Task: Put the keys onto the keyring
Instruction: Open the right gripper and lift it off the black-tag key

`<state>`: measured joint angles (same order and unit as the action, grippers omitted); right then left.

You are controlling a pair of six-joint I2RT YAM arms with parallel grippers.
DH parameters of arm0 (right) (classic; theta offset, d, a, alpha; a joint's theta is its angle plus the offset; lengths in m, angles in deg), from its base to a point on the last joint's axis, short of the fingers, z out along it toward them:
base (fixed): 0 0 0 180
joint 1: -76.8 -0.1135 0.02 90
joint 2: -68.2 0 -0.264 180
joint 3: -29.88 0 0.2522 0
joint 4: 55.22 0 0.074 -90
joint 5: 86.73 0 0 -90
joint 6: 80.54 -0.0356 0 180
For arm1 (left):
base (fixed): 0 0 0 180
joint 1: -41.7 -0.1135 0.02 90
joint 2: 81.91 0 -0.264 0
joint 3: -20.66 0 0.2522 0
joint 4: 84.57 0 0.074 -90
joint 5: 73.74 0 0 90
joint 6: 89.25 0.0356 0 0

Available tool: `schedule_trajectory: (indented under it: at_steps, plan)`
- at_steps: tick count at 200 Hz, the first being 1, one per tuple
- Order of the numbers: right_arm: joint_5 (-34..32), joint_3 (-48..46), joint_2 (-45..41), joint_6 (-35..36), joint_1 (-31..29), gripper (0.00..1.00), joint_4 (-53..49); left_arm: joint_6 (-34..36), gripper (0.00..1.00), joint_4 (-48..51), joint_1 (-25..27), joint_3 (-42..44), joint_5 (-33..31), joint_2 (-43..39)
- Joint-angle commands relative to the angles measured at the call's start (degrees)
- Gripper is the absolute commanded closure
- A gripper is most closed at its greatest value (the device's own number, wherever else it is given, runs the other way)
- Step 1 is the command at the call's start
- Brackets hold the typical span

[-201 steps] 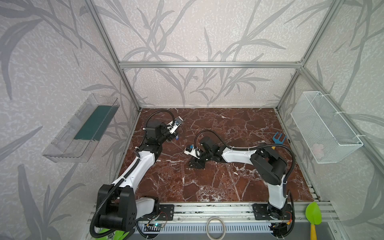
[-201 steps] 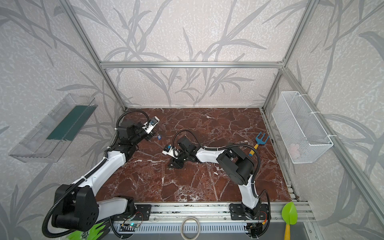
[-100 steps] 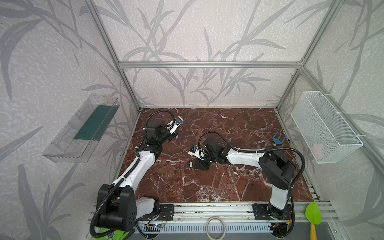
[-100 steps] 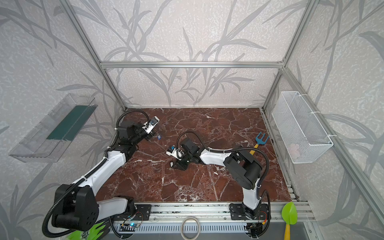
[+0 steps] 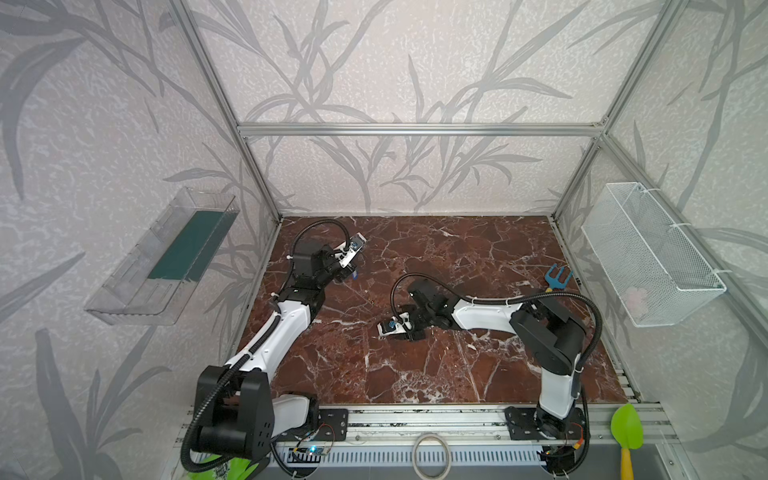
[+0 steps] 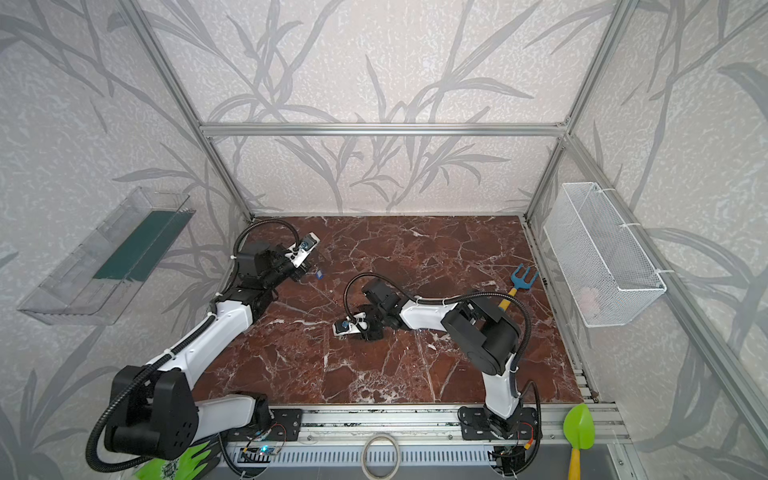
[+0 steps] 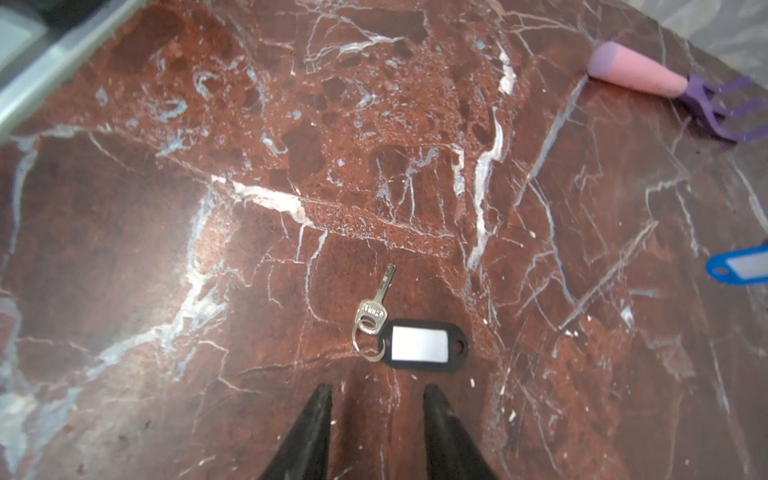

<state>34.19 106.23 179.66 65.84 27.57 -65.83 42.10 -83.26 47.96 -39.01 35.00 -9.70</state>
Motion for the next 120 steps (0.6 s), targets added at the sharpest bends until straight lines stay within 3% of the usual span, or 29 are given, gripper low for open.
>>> schedule_trajectory:
  at_steps: [1, 120]
  plan:
    - [1.07, 1.95, 2.24, 9.47, 0.19, 0.63, -0.84, 0.13, 1.0, -1.69, 0.15, -0.36, 0.7, -0.58]
    - [3.51, 5.08, 5.45, 16.51, -0.01, 0.7, -4.27, 0.36, 1.0, -1.25, 0.26, -0.36, 0.2, -0.5]
